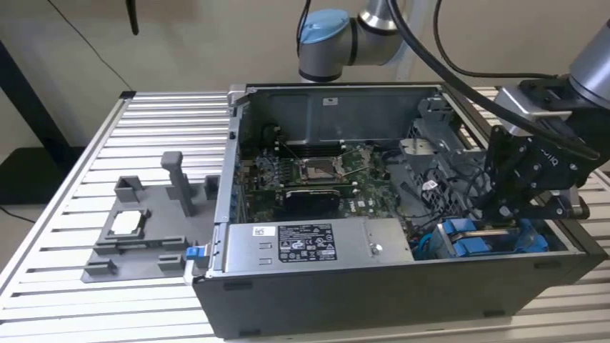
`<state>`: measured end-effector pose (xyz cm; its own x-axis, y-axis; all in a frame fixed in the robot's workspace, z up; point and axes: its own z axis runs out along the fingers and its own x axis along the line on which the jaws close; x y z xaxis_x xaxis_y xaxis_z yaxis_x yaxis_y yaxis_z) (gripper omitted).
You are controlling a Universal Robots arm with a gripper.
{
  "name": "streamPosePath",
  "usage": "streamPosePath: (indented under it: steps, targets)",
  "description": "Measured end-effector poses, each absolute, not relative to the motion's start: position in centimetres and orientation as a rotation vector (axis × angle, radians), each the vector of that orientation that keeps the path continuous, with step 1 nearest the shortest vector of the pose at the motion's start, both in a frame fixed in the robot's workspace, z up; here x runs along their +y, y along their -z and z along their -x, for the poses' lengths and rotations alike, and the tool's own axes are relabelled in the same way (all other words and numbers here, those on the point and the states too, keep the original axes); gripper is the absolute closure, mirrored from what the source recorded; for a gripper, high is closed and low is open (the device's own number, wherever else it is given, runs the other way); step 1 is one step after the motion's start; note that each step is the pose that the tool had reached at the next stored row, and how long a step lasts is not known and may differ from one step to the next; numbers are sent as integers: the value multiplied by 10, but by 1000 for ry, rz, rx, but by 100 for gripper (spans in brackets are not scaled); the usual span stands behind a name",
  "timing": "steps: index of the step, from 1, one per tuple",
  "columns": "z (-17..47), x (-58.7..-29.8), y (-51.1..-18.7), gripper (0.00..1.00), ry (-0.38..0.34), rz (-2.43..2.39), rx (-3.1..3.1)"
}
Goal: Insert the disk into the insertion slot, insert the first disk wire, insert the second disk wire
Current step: 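Insert the second disk wire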
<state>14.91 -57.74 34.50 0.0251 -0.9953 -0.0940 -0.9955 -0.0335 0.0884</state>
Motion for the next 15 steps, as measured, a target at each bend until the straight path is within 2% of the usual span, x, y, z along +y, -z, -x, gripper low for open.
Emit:
streamPosePath:
  steps: [4, 5, 6, 15]
  targets:
    - [-149, -577, -345, 76, -214, 2227, 2188]
    - [-149, -578, -345, 78, -216, 2214, 2199]
    - [-149, -580, -345, 84, -215, 2200, 2212]
    - [-150, -582, -344, 84, -206, 2180, 2225]
